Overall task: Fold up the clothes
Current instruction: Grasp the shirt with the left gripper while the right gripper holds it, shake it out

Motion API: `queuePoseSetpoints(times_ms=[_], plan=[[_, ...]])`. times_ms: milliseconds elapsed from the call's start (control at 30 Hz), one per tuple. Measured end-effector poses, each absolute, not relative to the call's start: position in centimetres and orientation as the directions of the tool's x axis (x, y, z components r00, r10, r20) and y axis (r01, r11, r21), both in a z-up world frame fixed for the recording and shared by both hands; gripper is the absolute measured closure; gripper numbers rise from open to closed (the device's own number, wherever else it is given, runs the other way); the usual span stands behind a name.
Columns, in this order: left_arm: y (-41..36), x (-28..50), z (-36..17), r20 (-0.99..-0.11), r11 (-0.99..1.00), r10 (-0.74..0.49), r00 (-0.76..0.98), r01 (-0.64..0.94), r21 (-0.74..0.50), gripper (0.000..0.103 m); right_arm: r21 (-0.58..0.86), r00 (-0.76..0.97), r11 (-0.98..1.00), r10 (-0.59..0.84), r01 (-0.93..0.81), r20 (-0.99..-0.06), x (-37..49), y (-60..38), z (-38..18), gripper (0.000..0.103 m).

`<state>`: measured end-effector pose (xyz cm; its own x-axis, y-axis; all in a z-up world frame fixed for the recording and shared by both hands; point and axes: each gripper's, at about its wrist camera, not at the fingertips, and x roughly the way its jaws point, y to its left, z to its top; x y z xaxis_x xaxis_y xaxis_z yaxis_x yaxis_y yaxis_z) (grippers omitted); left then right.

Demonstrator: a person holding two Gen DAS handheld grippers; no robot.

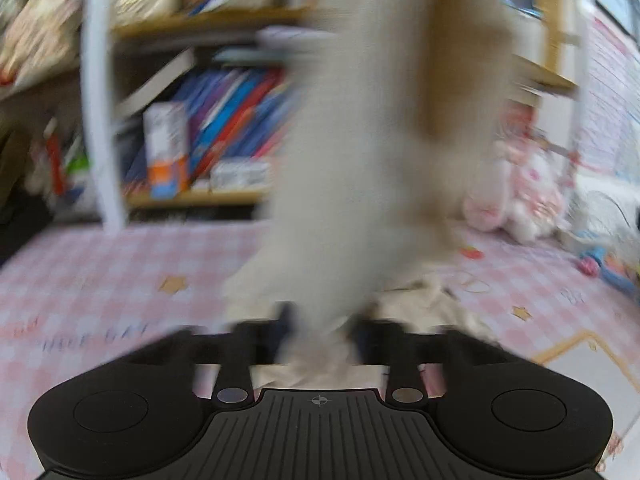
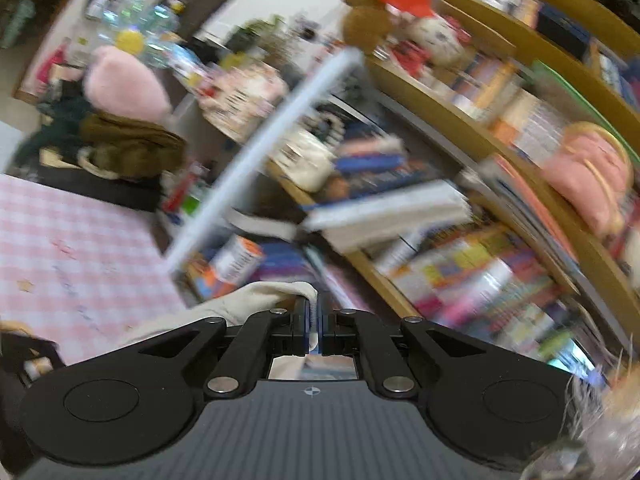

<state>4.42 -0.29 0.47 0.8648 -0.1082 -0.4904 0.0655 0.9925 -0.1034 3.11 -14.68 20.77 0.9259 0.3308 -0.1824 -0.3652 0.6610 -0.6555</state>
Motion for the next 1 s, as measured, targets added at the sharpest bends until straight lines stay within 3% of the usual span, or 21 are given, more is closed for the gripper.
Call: queuePoseSetpoints(times_ms=[100, 233, 367, 533, 600, 667, 767, 833, 933, 1000], plan=[[2.5, 4.2, 2.9, -0.407, 0.986, -0.089, 0.909, 0.021, -0.167, 0.103, -0.638, 0.945, 0.699, 0.271, -0.323, -0.182, 2.9, -17.0, 21.0, 0.1], [5.5, 2.0, 10.3, -0.173, 0.984, -0.045, 0.984, 0.014, -0.179, 0.103, -0.654, 0.969, 0.72, 0.225, -0.235, -0.1, 0.5, -19.0, 21.8, 0.1], [7.4, -1.2, 18.9, 0.12, 0.984, -0.016, 0.993, 0.037, -0.174, 0.103, -0.647, 0.976, 0.758, 0.192, -0.085, 0.098, -3.4, -20.3, 25.1, 0.1], [7.6, -6.5, 28.2, 0.494, 0.983, -0.028, 0.869, 0.112, -0.143, 0.103, -0.569, 0.867, 0.808, 0.169, 0.15, 0.468, -9.9, -20.4, 30.5, 0.1], [7.5, -8.4, 30.4, 0.601, 0.984, -0.027, 0.799, 0.127, -0.125, 0.103, -0.501, 0.798, 0.843, 0.16, 0.196, 0.581, -12.0, -20.7, 32.3, 0.1], [7.5, -9.3, 31.6, 0.65, 0.985, -0.029, 0.759, 0.131, -0.109, 0.103, -0.449, 0.73, 0.863, 0.152, 0.231, 0.666, -13.8, -21.1, 33.4, 0.1], [7.6, -8.3, 32.0, 0.625, 0.986, -0.035, 0.78, 0.13, -0.108, 0.102, -0.418, 0.728, 0.887, 0.154, 0.197, 0.669, -13.9, -22.0, 34.2, 0.1], [7.5, -5.8, 30.8, 0.522, 0.99, -0.029, 0.852, 0.097, -0.103, 0.102, -0.42, 0.784, 0.897, 0.159, 0.14, 0.6, -12.0, -22.4, 33.9, 0.1], [6.9, -0.3, 26.1, 0.255, 0.996, -0.017, 0.967, 0.039, -0.081, 0.102, -0.443, 0.895, 0.895, 0.15, 0.057, 0.419, -7.0, -22.7, 30.3, 0.1], [6.7, 4.2, 20.3, -0.006, 0.997, 0.001, 1.0, -0.001, -0.073, 0.102, -0.424, 0.965, 0.905, 0.147, -0.042, 0.217, -2.8, -22.4, 25.9, 0.1]])
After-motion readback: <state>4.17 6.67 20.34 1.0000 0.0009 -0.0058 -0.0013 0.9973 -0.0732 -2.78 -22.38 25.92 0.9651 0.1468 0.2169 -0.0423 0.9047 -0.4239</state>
